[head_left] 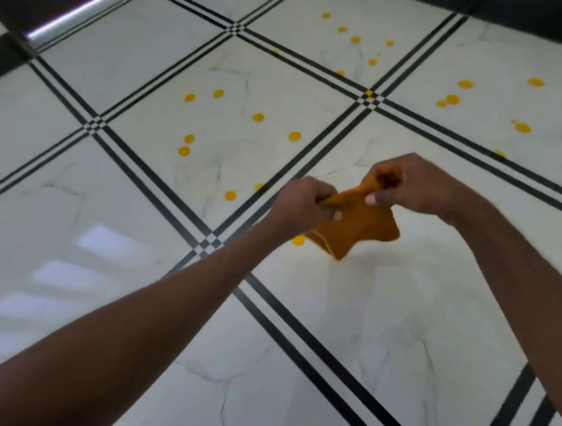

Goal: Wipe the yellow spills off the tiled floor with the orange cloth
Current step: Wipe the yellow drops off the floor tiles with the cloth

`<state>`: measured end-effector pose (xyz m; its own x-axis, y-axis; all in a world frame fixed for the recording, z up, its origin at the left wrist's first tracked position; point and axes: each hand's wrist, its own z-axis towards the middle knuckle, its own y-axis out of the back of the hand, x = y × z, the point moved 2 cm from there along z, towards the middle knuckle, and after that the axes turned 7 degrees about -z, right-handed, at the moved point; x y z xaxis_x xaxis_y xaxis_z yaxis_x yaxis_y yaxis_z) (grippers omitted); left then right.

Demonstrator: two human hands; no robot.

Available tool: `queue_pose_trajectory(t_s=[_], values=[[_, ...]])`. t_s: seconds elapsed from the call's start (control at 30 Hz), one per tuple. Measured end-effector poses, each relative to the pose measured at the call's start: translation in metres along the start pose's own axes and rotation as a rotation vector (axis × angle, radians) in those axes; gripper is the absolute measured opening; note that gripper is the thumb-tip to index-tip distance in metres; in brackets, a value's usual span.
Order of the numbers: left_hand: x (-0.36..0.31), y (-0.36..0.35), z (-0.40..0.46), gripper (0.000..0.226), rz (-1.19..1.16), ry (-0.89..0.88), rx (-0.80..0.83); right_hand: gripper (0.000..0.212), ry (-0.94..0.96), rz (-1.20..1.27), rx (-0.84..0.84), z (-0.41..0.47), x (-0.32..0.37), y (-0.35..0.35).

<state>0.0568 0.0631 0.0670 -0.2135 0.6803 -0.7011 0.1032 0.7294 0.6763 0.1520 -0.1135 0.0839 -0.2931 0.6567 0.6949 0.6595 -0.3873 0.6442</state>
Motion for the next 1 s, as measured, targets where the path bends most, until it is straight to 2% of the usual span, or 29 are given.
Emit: queue_pose_trajectory(t_s=[0.07, 0.13, 0.23, 0.3, 0.33, 0.37, 0.43, 0.47, 0.53, 0.6, 0.67, 0.73, 0.83, 0.87, 0.9, 0.93, 1.0], values=[[-0.004, 0.022, 0.0, 0.006, -0.052, -0.017, -0.123, 0.012, 0.058, 0.013, -0.07, -0.002, 0.015, 0.015], [-0.003, 0.029, -0.004, 0.013, -0.06, -0.026, -0.171, 0.016, 0.072, -0.064, -0.023, 0.0, 0.02, 0.022], [0.015, 0.004, -0.017, 0.019, 0.092, -0.057, -0.092, 0.023, -0.02, -0.338, 0.337, 0.004, 0.009, 0.002], [0.038, -0.028, -0.031, 0.029, 0.252, -0.008, 0.12, 0.025, -0.119, -0.439, 0.552, 0.005, -0.012, -0.035], [0.051, -0.04, -0.038, 0.036, 0.326, 0.034, 0.237, 0.028, -0.14, -0.457, 0.535, 0.006, -0.023, -0.058], [0.065, -0.046, -0.043, 0.043, 0.369, 0.076, 0.308, 0.033, -0.136, -0.479, 0.414, 0.008, -0.035, -0.082], [0.092, -0.037, -0.044, 0.053, 0.405, 0.147, 0.292, 0.046, -0.041, -0.586, 0.016, 0.008, -0.055, -0.128], [0.106, -0.027, -0.041, 0.055, 0.431, 0.17, 0.252, 0.055, 0.033, -0.653, -0.086, 0.007, -0.064, -0.151], [0.131, -0.005, -0.034, 0.06, 0.514, 0.208, 0.186, 0.07, 0.183, -0.759, -0.054, 0.004, -0.085, -0.195], [0.152, 0.007, -0.034, 0.072, 0.592, 0.257, 0.19, 0.074, 0.286, -0.823, -0.052, 0.007, -0.104, -0.217], [0.168, 0.009, -0.04, 0.086, 0.63, 0.277, 0.213, 0.074, 0.262, -0.83, -0.139, 0.015, -0.114, -0.216], [0.179, 0.007, -0.049, 0.101, 0.669, 0.27, 0.244, 0.075, 0.068, -0.829, -0.251, 0.019, -0.12, -0.207], [0.19, 0.0, -0.062, 0.115, 0.683, 0.288, 0.279, 0.076, -0.415, -0.625, -0.461, -0.007, -0.112, -0.214], [0.192, -0.003, -0.066, 0.115, 0.686, 0.289, 0.289, 0.076, -0.495, -0.585, -0.511, -0.022, -0.101, -0.226], [0.195, -0.005, -0.07, 0.115, 0.696, 0.278, 0.298, 0.078, -0.497, -0.565, -0.519, -0.036, -0.087, -0.243], [0.199, -0.006, -0.073, 0.115, 0.71, 0.261, 0.299, 0.079, -0.413, -0.563, -0.489, -0.045, -0.072, -0.261], [0.213, -0.001, -0.081, 0.117, 0.718, 0.257, 0.264, 0.08, -0.093, -0.623, -0.359, -0.035, -0.051, -0.283]])
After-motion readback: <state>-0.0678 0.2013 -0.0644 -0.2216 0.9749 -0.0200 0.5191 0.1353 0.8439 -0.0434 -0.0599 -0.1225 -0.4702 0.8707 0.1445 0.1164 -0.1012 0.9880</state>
